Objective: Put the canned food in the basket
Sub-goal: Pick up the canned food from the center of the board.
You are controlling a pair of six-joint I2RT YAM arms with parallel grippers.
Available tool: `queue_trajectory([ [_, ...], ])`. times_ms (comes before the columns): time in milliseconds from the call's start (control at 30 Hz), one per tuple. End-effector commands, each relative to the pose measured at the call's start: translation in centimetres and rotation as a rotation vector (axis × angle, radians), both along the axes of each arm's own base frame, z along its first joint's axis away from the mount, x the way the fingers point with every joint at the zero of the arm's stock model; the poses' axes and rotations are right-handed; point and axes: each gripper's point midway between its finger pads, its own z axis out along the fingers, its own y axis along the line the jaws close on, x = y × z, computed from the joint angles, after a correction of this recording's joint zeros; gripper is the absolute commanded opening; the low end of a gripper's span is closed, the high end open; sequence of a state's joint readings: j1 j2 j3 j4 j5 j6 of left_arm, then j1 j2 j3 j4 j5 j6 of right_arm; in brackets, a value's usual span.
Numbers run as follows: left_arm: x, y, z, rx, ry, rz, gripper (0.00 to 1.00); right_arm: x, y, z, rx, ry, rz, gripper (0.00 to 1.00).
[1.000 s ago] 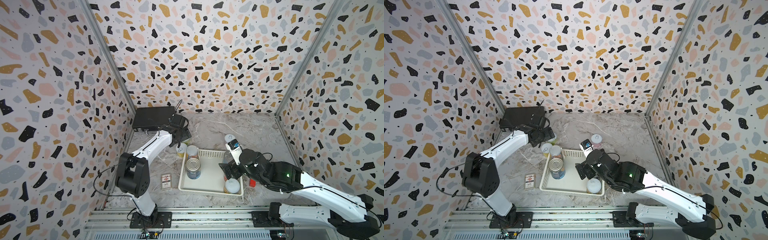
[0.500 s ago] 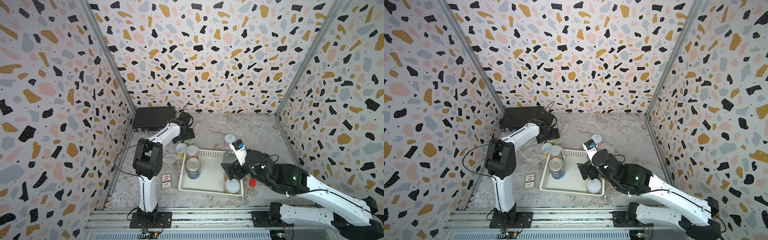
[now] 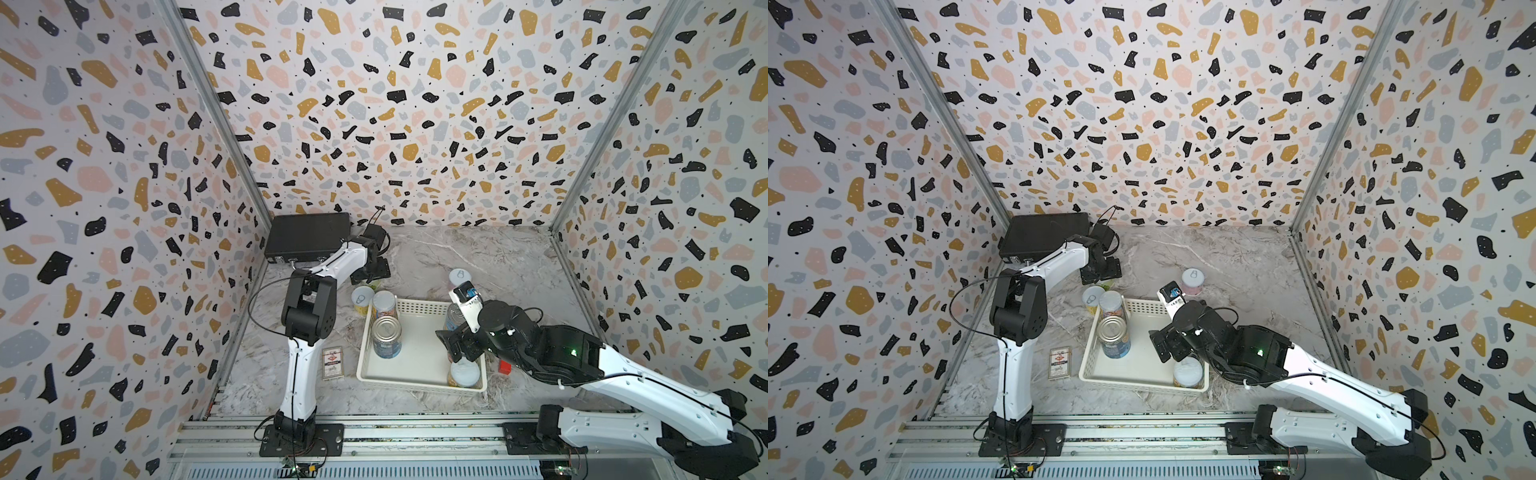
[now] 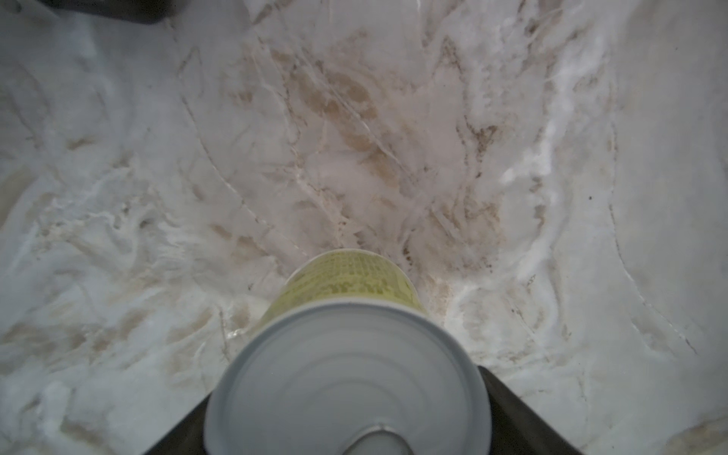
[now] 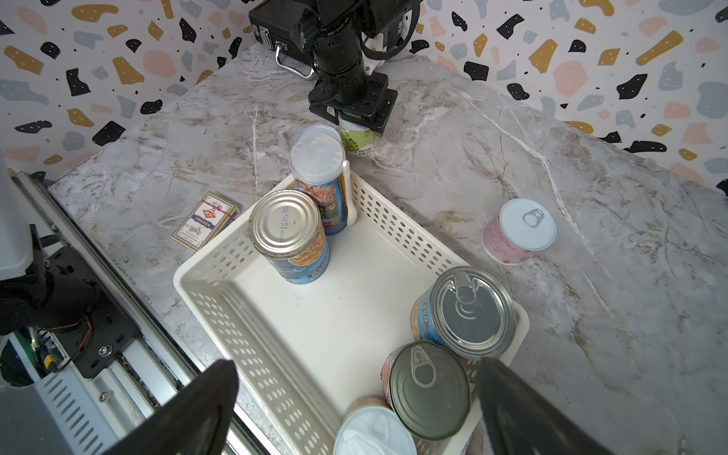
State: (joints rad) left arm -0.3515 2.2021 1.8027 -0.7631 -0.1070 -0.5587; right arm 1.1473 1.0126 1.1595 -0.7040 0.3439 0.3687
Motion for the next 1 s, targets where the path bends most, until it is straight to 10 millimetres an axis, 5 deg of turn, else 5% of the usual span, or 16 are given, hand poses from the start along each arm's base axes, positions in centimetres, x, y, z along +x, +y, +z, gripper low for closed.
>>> queue_trajectory([
  [0, 0.4, 0.9, 0.9, 0.039, -0.009, 0.003, 0.79, -0.1, -0.2, 1.2, 0.022, -0.012, 0.005, 1.00],
  [200, 0.2, 1.8, 1.3, 0.072, -0.017, 0.024, 0.52, 0.0, -0.1, 1.0, 0.016, -0.009, 0.005, 1.00],
  [500, -0.6, 3.2, 3.6, 0.114, -0.057, 0.069, 0.44, 0.0, 0.0, 0.9, 0.014, -0.007, 0.006, 1.00],
  [967, -5.5, 6.0, 12.7, 0.078, -0.176, 0.209, 0.43, 0.0, -0.5, 1.2, 0.020, -0.020, -0.008, 1.00],
])
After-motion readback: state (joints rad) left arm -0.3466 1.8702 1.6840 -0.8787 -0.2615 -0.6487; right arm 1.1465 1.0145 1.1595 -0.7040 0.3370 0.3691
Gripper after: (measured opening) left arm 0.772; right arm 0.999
